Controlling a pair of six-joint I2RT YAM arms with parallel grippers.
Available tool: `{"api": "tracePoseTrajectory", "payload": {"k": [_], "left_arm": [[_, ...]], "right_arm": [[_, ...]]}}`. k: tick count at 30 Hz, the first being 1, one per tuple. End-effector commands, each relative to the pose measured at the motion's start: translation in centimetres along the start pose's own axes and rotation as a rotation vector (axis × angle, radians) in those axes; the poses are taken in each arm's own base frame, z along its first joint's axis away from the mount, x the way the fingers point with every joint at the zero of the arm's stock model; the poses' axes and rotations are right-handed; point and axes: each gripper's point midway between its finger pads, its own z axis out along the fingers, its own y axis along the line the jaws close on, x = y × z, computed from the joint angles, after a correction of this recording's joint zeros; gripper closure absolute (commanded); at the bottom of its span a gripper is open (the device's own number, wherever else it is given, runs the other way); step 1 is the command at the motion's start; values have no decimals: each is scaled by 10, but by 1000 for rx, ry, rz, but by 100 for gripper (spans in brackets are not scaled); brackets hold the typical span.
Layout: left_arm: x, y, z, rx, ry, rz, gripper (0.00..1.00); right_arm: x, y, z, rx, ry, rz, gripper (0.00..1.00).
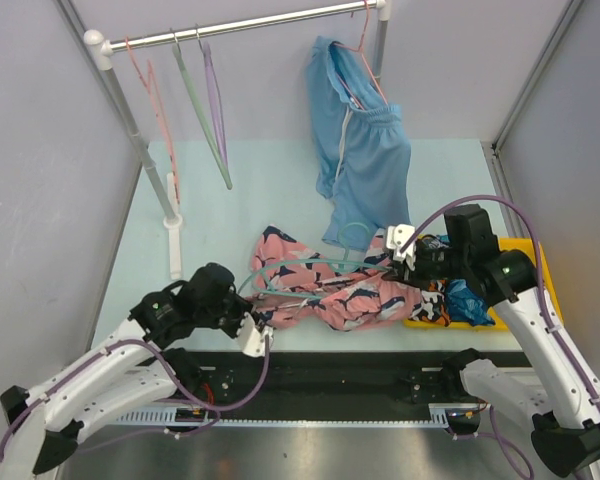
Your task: Place the shorts on the hanger
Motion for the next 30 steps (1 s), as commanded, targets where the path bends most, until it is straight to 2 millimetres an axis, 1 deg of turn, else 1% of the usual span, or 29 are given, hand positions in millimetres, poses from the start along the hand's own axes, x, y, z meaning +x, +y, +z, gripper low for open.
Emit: {"api": "tracePoseTrajectory", "payload": {"k": [1,2,4,6,9,11,16,17,21,25,28,30], "left_arm": [[26,-31,-19,154,90,-56,100],[25,-27,-23,150,85,-61,100],[25,-29,-26,174,70,-68,100],[22,-23,-34,164,48,-45,100],[10,-24,-41,182,-7,-17,100],[3,-25,-44,188,-41,-6,100],[-14,-18,-52,196,-110,-18,100],[-17,-13,-55,189,-115,-25,100],[-15,-12,-58,222,-101,-76,100],[-8,-14,-57,234,-85,-87,100],[-7,-11,-59,224,-87,-105,100],[-11,-3,-63,215,-100,-107,99]], "right_arm": [[-3,5,-13,6,-9,-83,100],[-2,5,-14,5,-5,-80,100],[2,7,-16,3,10,-111,100],[13,1,-15,31,58,-103,100],[27,-8,-14,75,115,-94,100],[30,-15,-14,106,128,-79,100],[32,-22,-13,141,145,-59,100],[32,-23,-14,142,144,-71,100],[32,-21,-18,153,141,-141,100],[32,-17,-19,146,129,-161,100],[36,-15,-19,141,138,-202,100],[41,-15,-19,145,159,-216,100]]}}
